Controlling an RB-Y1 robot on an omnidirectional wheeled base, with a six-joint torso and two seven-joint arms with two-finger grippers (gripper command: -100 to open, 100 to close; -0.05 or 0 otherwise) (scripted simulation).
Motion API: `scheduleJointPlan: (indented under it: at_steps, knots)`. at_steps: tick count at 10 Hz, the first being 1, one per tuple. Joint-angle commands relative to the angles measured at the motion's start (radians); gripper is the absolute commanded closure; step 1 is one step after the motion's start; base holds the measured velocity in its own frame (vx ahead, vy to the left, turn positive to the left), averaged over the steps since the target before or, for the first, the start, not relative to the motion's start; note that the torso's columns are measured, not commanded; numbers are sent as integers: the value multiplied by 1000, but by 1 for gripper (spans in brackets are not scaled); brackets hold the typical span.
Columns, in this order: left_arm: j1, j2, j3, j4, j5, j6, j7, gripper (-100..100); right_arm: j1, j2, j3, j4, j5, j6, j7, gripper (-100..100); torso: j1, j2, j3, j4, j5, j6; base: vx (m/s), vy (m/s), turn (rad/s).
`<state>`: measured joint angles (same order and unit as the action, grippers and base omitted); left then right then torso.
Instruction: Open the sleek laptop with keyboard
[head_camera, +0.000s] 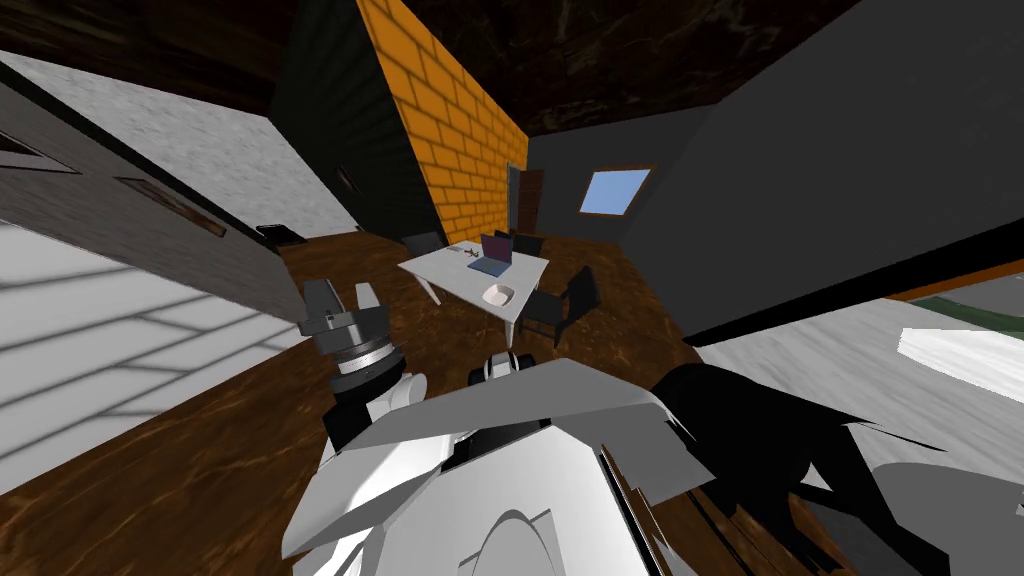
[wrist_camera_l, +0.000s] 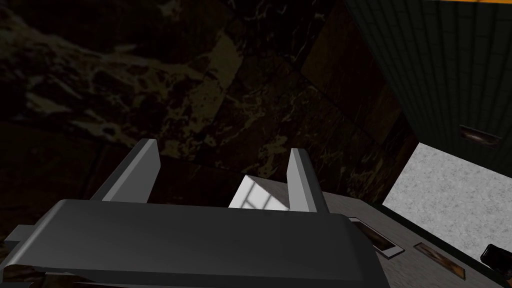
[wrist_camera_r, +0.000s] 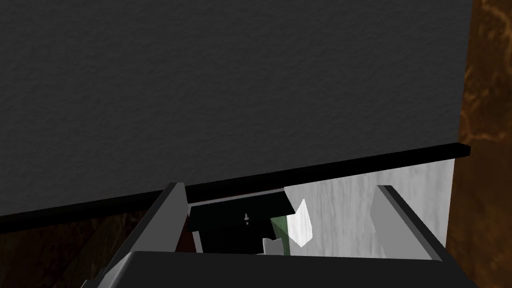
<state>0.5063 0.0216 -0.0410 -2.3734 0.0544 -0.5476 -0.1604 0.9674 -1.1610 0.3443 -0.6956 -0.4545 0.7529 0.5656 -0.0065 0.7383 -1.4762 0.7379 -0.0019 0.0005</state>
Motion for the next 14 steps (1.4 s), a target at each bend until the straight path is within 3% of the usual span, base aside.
scheduleJointPlan:
  at_steps: [1,3,4,6,9,10,12,14]
  knots:
    - [0,0,0,0,0,0,0,0,6,-2,3,-4,-81,-12,43,-100,2,3,2,1,0,-1,-107,-171,-47]
    - [0,0,-1,0,0,0,0,0,6,-2,3,-4,-133,-12,43,-100,17,-2,-1,0,5,-1,-45,-17,37]
    - [0,-1,-1,0,0,0,0,0,27,-12,30,-7,-167,-61,93,-100,17,-5,-2,-1,5,0,5,-227,-378]
    - [0,0,0,0,0,0,0,0,27,-12,30,-7,-226,-76,141,-100,-6,0,1,0,-3,0,-72,-309,-375]
    - [0,0,-1,0,0,0,0,0,27,-12,30,-7,-306,-76,146,-100,18,-1,0,0,5,-1,-49,-76,2]
    - [0,-1,-1,0,0,0,0,0,46,-20,58,-11,-344,-131,205,-100,18,-4,-2,-1,6,0,38,-200,-408]
    - [0,0,0,0,0,0,0,0,46,-20,58,-11,-407,-143,248,-100,-9,-2,-1,-1,-3,0,-4,-355,-369]
    - [0,0,0,0,0,0,0,0,46,-20,58,-11,-465,-143,248,-100,12,4,3,2,3,-2,-40,-102,9]
